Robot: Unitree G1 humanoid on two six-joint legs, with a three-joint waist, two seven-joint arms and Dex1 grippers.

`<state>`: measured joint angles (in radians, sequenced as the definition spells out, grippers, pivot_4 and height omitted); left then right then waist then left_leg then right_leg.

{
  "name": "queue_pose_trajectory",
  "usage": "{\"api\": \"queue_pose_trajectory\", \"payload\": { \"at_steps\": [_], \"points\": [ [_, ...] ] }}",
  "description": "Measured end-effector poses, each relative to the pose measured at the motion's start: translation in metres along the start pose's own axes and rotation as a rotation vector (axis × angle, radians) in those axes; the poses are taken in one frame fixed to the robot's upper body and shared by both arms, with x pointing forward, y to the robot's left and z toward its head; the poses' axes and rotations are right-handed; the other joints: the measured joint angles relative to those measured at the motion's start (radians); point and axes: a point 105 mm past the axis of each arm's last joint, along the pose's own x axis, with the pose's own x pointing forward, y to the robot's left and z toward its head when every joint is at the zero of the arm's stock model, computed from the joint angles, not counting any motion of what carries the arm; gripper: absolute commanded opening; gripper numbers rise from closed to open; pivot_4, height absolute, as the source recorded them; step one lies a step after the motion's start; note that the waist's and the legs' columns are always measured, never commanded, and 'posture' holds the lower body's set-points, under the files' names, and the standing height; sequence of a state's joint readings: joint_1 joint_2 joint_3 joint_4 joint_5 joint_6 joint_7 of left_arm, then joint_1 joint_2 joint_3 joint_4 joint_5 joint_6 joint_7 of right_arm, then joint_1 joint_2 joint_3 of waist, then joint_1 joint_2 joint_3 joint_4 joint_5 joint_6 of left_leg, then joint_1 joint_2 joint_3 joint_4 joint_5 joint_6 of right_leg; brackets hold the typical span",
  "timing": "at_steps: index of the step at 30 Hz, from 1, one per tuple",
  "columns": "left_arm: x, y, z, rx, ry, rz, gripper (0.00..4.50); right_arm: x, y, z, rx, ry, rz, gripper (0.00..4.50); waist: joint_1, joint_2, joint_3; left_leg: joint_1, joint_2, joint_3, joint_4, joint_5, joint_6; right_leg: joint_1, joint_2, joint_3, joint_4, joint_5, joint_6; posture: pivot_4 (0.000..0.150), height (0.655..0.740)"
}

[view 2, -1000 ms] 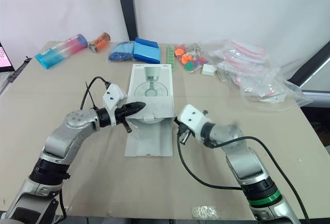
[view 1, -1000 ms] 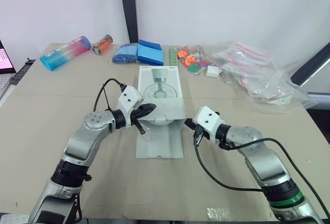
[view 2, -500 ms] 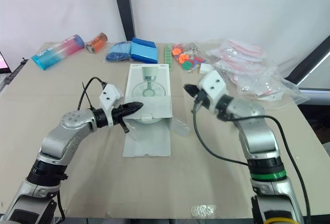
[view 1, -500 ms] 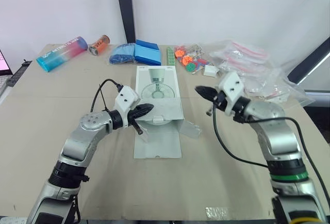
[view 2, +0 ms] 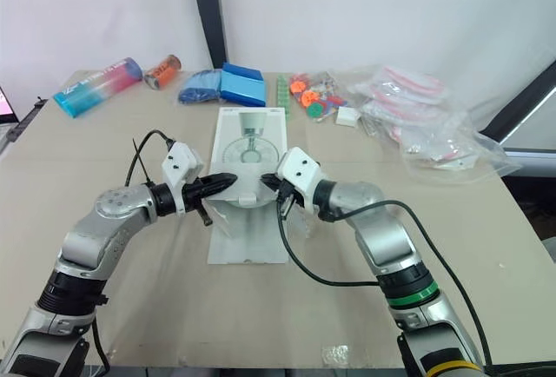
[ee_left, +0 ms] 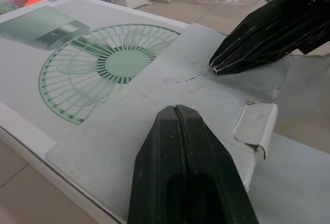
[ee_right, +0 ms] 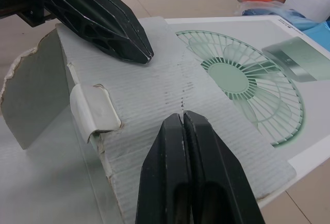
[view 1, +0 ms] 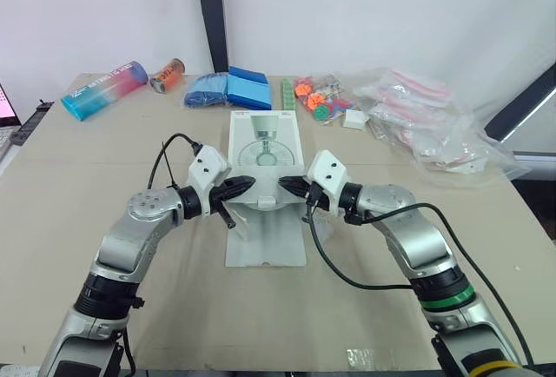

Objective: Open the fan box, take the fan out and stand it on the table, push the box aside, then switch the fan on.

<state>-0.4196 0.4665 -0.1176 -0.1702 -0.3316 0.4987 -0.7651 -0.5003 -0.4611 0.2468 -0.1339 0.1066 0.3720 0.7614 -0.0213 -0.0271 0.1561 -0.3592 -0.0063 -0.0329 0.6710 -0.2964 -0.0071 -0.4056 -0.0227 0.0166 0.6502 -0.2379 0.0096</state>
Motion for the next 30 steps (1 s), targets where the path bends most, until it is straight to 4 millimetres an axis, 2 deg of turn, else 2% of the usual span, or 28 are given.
{"api": "queue_pose_trajectory", "payload": {
  "at_steps": [4, 7, 9, 11, 14, 16, 20, 24, 27, 30],
  "points": [
    [-0.003, -0.005, 0.005, 0.013, -0.023, -0.045, 0.00, 0.001, -0.002, 0.001, -0.005, 0.000, -0.002, 0.06, 0.000, 0.000, 0.000, 0.000, 0.000, 0.000, 0.000, 0.000, 0.000, 0.000, 0.000, 0.000, 0.000, 0.000, 0.000, 0.150, 0.7400],
    [-0.005, -0.023, 0.023, 0.046, -0.084, -0.144, 0.00, 0.001, -0.002, 0.001, -0.010, -0.005, -0.002, 0.06, 0.000, 0.000, 0.000, 0.000, 0.000, 0.000, 0.000, 0.000, 0.000, 0.000, 0.000, 0.000, 0.000, 0.000, 0.000, 0.150, 0.7400],
    [-0.005, -0.037, 0.027, 0.078, -0.072, -0.214, 0.00, 0.002, -0.001, 0.001, -0.015, -0.007, -0.001, 0.06, 0.000, 0.000, 0.000, 0.000, 0.000, 0.000, 0.000, 0.000, 0.000, 0.000, 0.000, 0.000, 0.000, 0.000, 0.000, 0.150, 0.7400],
    [-0.005, -0.048, 0.018, 0.092, -0.017, -0.267, 0.00, 0.003, 0.000, 0.001, -0.015, -0.009, -0.001, 0.06, -0.001, 0.000, 0.000, 0.000, 0.000, 0.001, 0.000, 0.000, 0.000, 0.000, 0.000, 0.001, 0.000, 0.000, 0.000, 0.150, 0.7400],
    [-0.006, -0.052, -0.001, 0.083, 0.067, -0.277, 0.00, 0.004, 0.000, 0.002, -0.014, -0.013, -0.001, 0.06, -0.001, 0.000, 0.000, 0.000, 0.000, 0.000, 0.000, 0.000, 0.000, 0.000, 0.001, 0.001, 0.000, 0.000, 0.000, 0.150, 0.7400],
    [-0.009, -0.048, -0.011, 0.088, 0.126, -0.256, 0.00, 0.004, 0.001, 0.002, -0.014, -0.015, -0.001, 0.06, -0.001, 0.000, 0.000, 0.000, 0.000, 0.000, 0.000, 0.000, 0.000, 0.000, 0.001, 0.000, 0.000, 0.000, 0.000, 0.150, 0.7400],
    [-0.016, -0.045, -0.014, 0.108, 0.168, -0.267, 0.00, 0.004, 0.001, 0.001, -0.016, -0.016, 0.000, 0.06, -0.001, 0.000, 0.000, 0.000, 0.000, 0.000, 0.000, 0.000, 0.000, 0.000, 0.001, 0.000, 0.000, 0.000, 0.000, 0.150, 0.7400],
    [-0.033, -0.036, -0.021, 0.135, 0.259, -0.295, 0.00, 0.004, 0.001, 0.001, -0.017, -0.015, -0.001, 0.06, -0.002, 0.001, 0.000, 0.001, 0.001, 0.000, 0.000, 0.000, 0.000, 0.000, 0.002, 0.000, 0.000, 0.000, 0.000, 0.150, 0.7400],
    [-0.048, -0.024, -0.029, 0.126, 0.334, -0.287, 0.00, 0.004, 0.001, 0.001, -0.019, -0.015, -0.001, 0.06, -0.002, 0.000, 0.000, 0.000, 0.001, 0.000, 0.000, 0.000, 0.000, 0.000, 0.002, 0.000, 0.000, 0.000, 0.000, 0.150, 0.7400],
    [-0.060, -0.008, -0.028, 0.114, 0.367, -0.247, 0.00, 0.004, 0.002, 0.001, -0.021, -0.018, 0.000, 0.06, -0.001, 0.001, 0.000, 0.000, 0.001, 0.000, 0.000, 0.000, 0.000, 0.000, 0.001, 0.000, 0.000, 0.000, 0.000, 0.150, 0.7400]
  ]
}}
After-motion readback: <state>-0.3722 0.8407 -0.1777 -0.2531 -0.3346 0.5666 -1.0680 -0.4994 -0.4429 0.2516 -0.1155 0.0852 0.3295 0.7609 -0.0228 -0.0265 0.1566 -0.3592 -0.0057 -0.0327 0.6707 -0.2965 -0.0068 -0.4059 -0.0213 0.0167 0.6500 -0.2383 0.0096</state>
